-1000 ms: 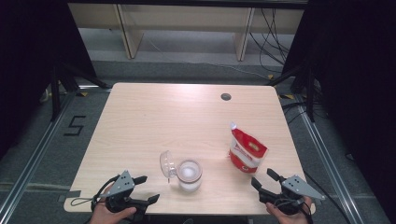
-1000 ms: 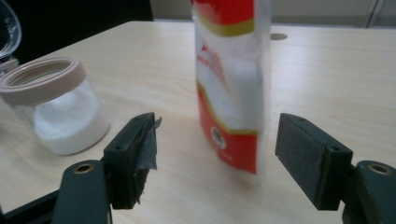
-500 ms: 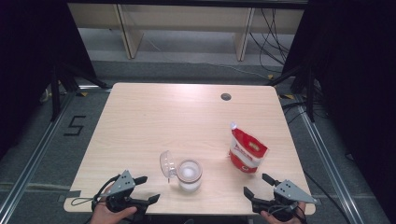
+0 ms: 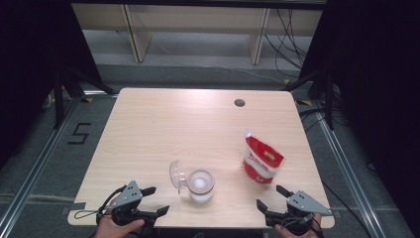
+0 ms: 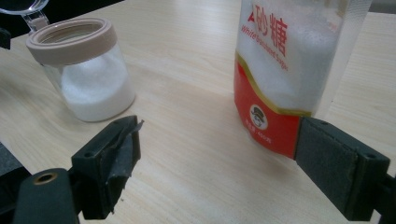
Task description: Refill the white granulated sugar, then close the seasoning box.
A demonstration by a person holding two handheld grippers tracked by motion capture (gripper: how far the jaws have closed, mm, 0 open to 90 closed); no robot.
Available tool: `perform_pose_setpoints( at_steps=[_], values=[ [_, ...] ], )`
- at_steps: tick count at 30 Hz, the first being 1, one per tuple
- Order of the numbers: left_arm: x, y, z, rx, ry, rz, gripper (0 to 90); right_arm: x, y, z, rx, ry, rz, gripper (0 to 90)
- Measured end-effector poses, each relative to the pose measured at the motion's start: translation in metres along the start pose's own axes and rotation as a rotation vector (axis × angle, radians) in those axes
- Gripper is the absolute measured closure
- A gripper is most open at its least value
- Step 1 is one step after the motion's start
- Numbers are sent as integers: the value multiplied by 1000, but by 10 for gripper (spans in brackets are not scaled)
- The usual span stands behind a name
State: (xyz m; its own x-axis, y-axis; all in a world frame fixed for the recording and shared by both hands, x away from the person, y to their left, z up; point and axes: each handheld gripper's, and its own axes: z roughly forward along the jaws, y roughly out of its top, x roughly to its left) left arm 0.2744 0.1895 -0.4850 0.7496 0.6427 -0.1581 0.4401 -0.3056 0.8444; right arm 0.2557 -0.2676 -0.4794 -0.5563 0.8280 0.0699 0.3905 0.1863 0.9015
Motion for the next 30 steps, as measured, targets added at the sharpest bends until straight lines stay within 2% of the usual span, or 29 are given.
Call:
perform_pose_setpoints(
  at_steps=[1, 2, 3, 4, 5, 6, 7, 8, 9, 10, 11, 13, 14, 15, 16, 17, 19, 20, 21, 23, 24, 25, 26, 27, 30],
  values=[
    [0, 0, 0, 1, 3, 0, 214, 1, 0, 0, 7, 1, 17, 157],
    [-1, 0, 0, -9, 2, -9, 214, 1, 0, 0, 5, 0, 13, 157],
    [0, 0, 0, -5, -3, 0, 214, 0, 0, 0, -1, -3, -11, 157],
    [0, 1, 0, -9, -2, 3, 214, 0, 0, 1, 1, 1, -14, 157],
    [2, 1, -1, -9, -9, 25, 214, 0, 0, 2, -10, 3, -14, 158],
    [2, 1, -1, -12, -9, 22, 214, 1, 0, 0, 6, 0, 0, 158],
    [2, 1, -1, -11, -9, 23, 214, 1, 0, 1, 5, 1, -7, 158],
    [2, 2, -1, -11, -8, 22, 215, 4, 0, 0, 18, 7, 25, 158],
    [2, 2, -1, -12, -7, 23, 215, 4, 0, 0, 19, 5, 21, 158],
    [1, 2, -2, -10, 2, 31, 217, 1, 0, 1, 9, 6, -10, 157],
    [1, 2, -2, -10, 2, 31, 220, 1, 0, 1, 6, 4, -5, 157],
    [1, 3, -2, -22, -10, 27, 226, 1, 0, 1, 12, -6, 2, 157],
    [1, 3, -2, -24, -10, 25, 237, -1, 0, 2, 4, 5, 0, 157],
    [2, 4, -3, -20, -4, 24, 248, -2, 0, 2, 1, -10, -10, 157],
    [1, 3, -3, -27, 5, -8, 264, -2, 0, 1, 12, -8, 2, 157],
    [2, 4, -3, -26, 6, 16, 282, -3, 0, 1, 11, 3, -4, 157],
    [1, 4, -4, -35, 3, 30, 375, -2, 0, 1, 7, -12, -4, 157],
    [1, 4, -5, -37, 9, 36, 445, 1, 0, 0, 28, -6, 20, 157],
    [-1, 4, -4, -54, 16, 27, 506, 1, 0, 0, 30, -4, 17, 157],
    [-1, 6, -7, -63, 32, 71, 636, -2, 0, 2, 22, 1, -3, 157],
    [-2, 6, -7, -73, 46, 50, 717, 1, -1, 2, 36, -11, 29, 158],
    [-3, 6, -7, -80, 42, 26, 758, 1, 0, 2, 40, -4, 28, 158],
    [-3, 7, -9, -82, 48, 25, 799, -1, 0, 3, 26, -5, -8, 158],
    [-3, 7, -9, -101, 48, 17, 842, 1, 0, 3, 24, -5, 7, 157],
    [-4, 8, -11, -102, 52, 36, 894, 1, 0, 3, 30, 3, -22, 157]
  ],
)
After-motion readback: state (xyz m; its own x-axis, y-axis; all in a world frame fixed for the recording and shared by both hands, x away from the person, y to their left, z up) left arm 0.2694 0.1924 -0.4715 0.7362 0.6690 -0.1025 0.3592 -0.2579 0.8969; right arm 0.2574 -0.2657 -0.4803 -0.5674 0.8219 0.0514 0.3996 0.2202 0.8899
